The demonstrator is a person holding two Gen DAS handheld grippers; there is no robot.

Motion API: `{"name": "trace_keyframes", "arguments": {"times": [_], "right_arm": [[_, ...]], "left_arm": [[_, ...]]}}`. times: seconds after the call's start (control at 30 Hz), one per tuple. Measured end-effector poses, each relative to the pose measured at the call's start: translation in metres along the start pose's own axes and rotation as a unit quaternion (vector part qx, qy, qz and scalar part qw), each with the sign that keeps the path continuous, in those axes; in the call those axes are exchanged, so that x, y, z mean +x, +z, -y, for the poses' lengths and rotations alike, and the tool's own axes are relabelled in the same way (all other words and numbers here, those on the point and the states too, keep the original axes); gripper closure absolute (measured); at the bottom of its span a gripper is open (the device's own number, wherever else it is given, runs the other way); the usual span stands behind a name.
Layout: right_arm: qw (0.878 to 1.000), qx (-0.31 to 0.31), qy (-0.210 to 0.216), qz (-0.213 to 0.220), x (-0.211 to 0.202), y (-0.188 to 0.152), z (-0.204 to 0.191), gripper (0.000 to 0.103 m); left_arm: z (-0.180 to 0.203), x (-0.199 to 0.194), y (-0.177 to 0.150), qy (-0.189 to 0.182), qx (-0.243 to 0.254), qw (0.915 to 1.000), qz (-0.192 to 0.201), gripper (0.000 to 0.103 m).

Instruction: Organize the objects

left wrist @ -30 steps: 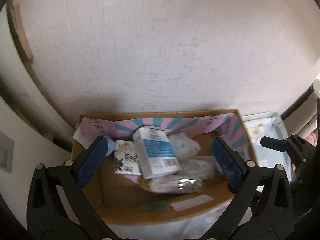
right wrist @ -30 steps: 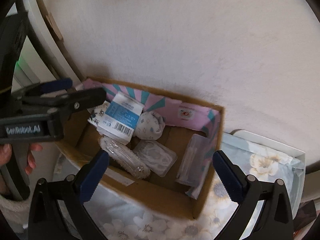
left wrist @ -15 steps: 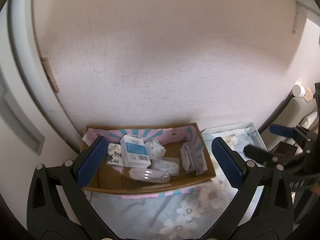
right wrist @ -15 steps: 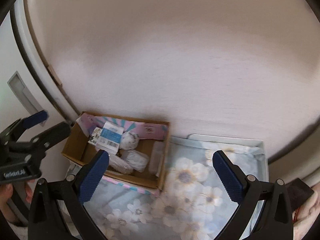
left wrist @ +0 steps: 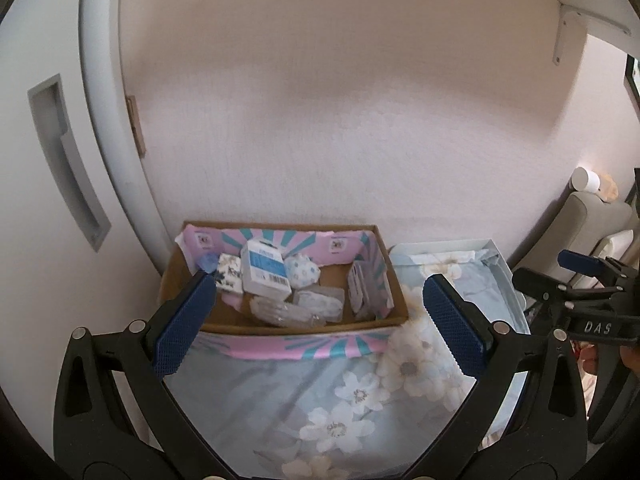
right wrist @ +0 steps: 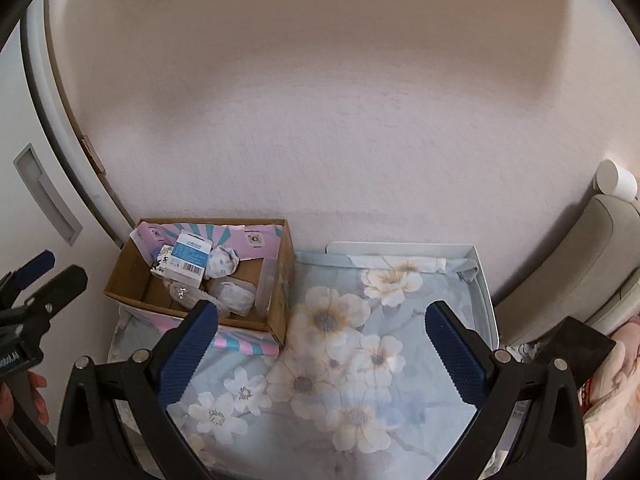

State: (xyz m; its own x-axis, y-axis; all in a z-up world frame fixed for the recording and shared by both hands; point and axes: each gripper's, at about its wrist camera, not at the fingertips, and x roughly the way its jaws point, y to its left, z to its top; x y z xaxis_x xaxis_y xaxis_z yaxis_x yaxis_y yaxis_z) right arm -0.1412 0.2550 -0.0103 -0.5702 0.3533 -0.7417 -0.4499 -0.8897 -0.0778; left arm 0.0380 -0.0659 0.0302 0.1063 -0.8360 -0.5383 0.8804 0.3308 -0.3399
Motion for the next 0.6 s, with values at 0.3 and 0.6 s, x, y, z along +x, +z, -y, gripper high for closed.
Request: {"name": "trace_keyframes", "arguments": {"times": [0.3, 0.6], "right_arm": [[1.0, 0.012, -0.011, 0.006, -0.003, -0.004, 0.01, 0.0], [1.0, 0.015, -0.013, 0.011, -0.002, -0.003, 0.014, 0.0]], "left_arm": [[0.0, 0.0, -0.009, -0.001, -0.004, 1.0, -0.007, 0.0], [0.001, 0.005, -0.007, -0.006, -0.002, 0.9999, -0.011, 0.0]]}}
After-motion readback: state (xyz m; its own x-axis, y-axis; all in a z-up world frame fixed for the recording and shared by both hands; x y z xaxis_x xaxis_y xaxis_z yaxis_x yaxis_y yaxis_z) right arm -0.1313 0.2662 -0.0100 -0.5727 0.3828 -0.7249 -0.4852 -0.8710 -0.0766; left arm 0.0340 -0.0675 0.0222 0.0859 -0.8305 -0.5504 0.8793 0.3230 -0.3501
